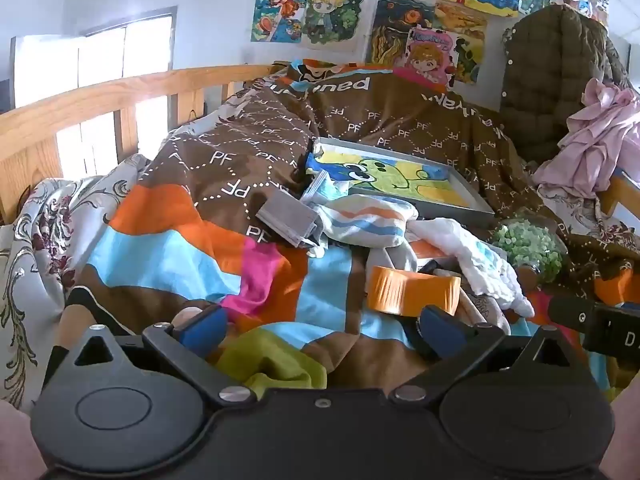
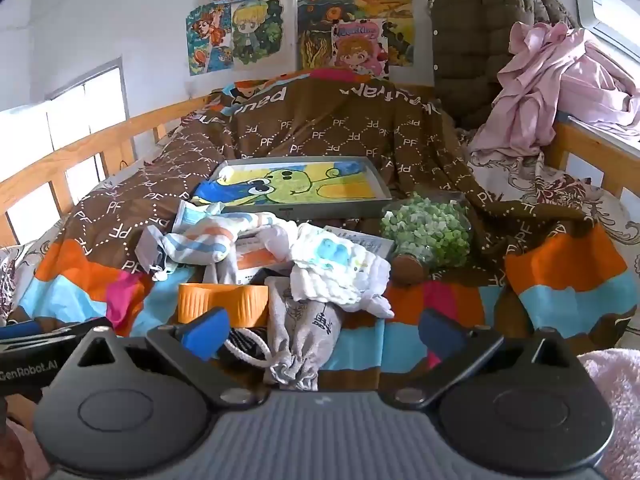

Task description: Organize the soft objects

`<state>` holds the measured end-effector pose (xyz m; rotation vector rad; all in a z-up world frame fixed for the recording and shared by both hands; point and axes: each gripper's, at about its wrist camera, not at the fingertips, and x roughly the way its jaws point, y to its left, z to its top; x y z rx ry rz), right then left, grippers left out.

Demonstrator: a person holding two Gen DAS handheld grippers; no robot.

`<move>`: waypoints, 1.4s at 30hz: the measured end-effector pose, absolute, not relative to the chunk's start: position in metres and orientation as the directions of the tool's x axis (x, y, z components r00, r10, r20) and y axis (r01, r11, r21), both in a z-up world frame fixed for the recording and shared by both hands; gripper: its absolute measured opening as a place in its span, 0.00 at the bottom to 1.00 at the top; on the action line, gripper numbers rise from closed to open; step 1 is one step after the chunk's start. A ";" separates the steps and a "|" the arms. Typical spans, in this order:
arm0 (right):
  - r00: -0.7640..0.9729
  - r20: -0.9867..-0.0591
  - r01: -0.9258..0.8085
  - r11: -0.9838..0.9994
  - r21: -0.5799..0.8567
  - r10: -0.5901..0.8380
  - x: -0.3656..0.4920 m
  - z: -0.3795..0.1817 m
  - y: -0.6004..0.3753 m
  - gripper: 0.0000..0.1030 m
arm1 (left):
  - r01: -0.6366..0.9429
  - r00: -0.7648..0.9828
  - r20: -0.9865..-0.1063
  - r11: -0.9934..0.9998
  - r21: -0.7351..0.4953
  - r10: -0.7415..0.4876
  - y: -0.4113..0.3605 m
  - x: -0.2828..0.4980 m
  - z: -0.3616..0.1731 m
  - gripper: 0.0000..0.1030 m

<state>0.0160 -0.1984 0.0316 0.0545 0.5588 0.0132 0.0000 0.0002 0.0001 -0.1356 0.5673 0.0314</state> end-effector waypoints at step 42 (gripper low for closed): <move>0.849 -0.528 0.011 0.998 0.065 0.025 0.015 0.031 -0.198 1.00 | -0.061 0.846 -0.532 0.992 -0.113 -0.008 0.005 -0.001 0.004 0.99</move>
